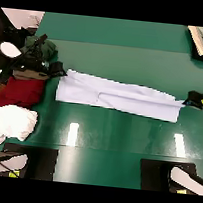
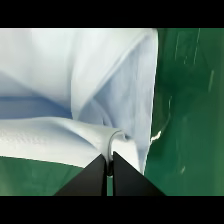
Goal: Fold the shirts.
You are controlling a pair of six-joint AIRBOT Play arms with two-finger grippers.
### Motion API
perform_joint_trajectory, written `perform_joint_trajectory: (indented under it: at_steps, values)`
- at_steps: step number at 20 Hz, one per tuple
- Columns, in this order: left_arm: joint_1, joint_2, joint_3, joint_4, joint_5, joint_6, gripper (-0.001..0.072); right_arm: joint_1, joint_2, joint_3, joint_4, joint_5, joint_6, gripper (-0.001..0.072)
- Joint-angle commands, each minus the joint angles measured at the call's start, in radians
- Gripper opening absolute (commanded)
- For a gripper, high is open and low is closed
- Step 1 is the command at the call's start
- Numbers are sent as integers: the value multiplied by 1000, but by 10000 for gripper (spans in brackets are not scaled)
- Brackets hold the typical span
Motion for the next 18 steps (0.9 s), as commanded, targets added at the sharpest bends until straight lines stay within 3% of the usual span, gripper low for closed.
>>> perform_joint_trajectory:
  at_steps: [1, 3, 4, 5, 6, 7, 12, 13, 14, 15, 16, 18]
  values:
    - [1, -128, 89, -3, 100, 3, 24, 13, -141, 119, 42, -9, 19, 17]
    - [1, -169, 108, -19, 137, 6, 25, 13, -205, 157, 105, -18, 19, 18]
    - [1, -179, 109, -27, 175, 6, 66, 11, -234, 169, 156, -31, 19, 66]
    - [1, -182, 109, -29, 210, 5, 376, 4, -264, 182, 223, -60, 19, 348]
    - [1, -182, 113, -39, 234, -3, 680, -12, -291, 201, 288, -76, 19, 565]
    - [4, -182, 129, -50, 225, -8, 701, -27, -309, 222, 337, -74, 18, 586]
    - [1, -182, 254, -54, -16, -9, 699, -140, -280, 176, 353, 50, -69, 586]
    - [1, -182, 254, -56, -44, -9, 565, -162, -268, 133, 353, 47, -90, 589]
    - [1, -182, 253, -56, -64, -6, 293, -187, -259, 82, 353, 39, -117, 655]
    - [1, -182, 253, -56, -75, 7, 90, -209, -258, 36, 355, 32, -136, 707]
    - [-3, -182, 253, -55, -84, 6, 24, -229, -264, -10, 360, 28, -151, 707]
    - [-27, -182, 253, -54, -88, 6, 24, -254, -293, -82, 362, 14, -162, 706]
